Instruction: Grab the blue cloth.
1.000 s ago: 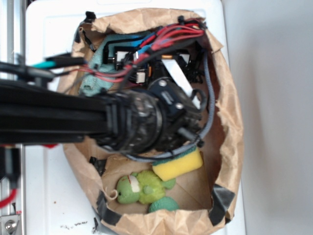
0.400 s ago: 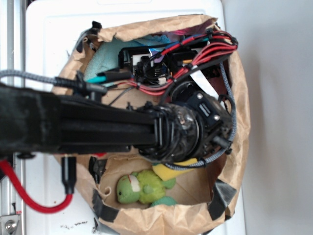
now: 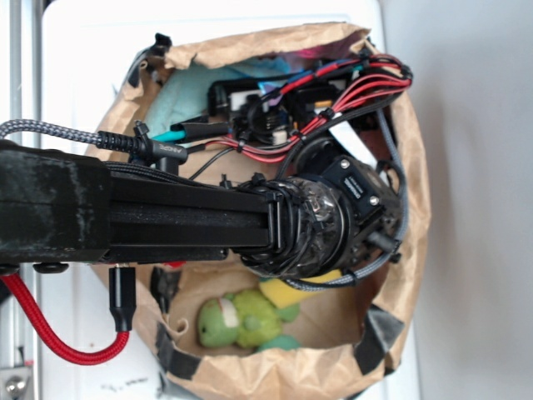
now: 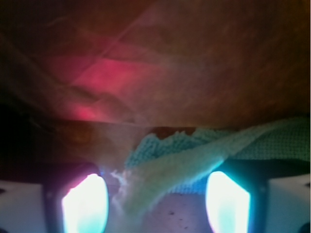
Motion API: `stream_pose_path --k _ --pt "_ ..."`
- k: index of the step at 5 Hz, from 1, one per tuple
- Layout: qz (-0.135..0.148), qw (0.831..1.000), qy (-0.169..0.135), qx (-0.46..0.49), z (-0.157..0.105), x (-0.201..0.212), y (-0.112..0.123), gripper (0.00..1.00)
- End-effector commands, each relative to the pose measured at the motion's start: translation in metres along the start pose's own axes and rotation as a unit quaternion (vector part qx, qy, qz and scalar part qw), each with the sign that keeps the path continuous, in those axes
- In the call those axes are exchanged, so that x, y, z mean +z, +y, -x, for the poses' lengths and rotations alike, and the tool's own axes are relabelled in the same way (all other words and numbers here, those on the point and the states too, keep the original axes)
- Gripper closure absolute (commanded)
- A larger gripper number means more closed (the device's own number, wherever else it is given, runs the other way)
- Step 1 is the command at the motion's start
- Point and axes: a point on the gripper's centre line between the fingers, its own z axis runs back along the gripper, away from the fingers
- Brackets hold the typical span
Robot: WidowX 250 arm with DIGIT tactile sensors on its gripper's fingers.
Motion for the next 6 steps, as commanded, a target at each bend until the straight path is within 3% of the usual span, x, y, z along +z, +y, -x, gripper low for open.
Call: stream_pose_path --k 1,4,5,6 --pt "0.027 1.0 -0.005 -0.008 -0.012 0.011 0.004 1.0" --pt "0.038 0.999 -0.012 -0.011 -0.013 0.014 0.005 1.0" --pt "0.01 1.0 0.002 0.001 -0.016 0.016 0.007 0.25" --pt "0.013 1.0 0.012 -0.006 -0.017 0.023 0.016 0.0"
